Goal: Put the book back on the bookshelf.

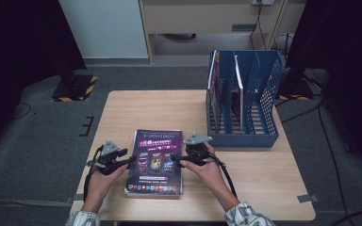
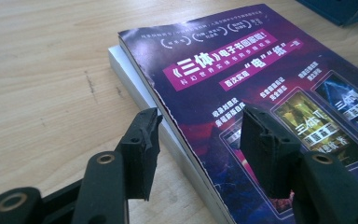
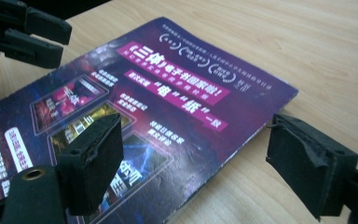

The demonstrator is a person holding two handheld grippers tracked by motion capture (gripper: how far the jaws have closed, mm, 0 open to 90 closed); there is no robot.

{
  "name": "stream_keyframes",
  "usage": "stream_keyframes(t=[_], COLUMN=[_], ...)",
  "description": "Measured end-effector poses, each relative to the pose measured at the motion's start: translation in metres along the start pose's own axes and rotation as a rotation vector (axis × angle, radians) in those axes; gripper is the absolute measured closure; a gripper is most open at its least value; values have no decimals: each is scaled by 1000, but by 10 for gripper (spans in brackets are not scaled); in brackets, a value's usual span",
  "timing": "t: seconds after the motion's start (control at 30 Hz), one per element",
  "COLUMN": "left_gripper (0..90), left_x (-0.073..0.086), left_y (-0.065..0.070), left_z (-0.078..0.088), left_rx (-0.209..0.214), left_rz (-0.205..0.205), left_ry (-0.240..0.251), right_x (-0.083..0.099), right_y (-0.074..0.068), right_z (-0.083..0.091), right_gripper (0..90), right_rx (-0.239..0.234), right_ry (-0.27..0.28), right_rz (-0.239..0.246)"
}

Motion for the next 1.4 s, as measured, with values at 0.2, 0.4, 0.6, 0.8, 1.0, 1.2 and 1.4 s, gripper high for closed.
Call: stream_keyframes(t=[0.2, 0.4, 0.6, 0.8, 1.0, 1.2, 1.4], left_gripper=[494, 542, 544, 544, 538, 536, 534], left_x=[4, 9, 11, 9, 7, 7, 7], left_y=[1, 8, 8, 11, 13, 14, 14], left_z=[-4, -10, -13, -16, -20, -20, -20], left_rx=[28, 57, 49, 55, 60, 45, 44], left_rz=[15, -1, -26, -57, -53, -66, -63], left_ry=[-14, -48, -63, -67, -64, -66, -65], right_x=[2, 9, 11, 18, 24, 30, 37], right_y=[-5, -9, -13, -10, 0, 0, 5], right_z=[-3, -6, -5, -5, -5, -10, -20], right_gripper=[169, 168, 165, 164, 167, 201, 191], right_rx=[-29, -43, -41, -39, -65, -89, -104], right_ry=[-5, -29, -37, -56, -42, -68, -100], right_rz=[6, 17, 34, 23, -46, -80, -135])
Point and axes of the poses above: each handheld gripper's, and its own axes: z roughly backward along the jaws, x roughly out of its underside, y roughly to its right, the point moved 9 cm from there along -z, roughly forward along the jaws, and after that the axes turned 1 degree about x, right-handed, at the moved point
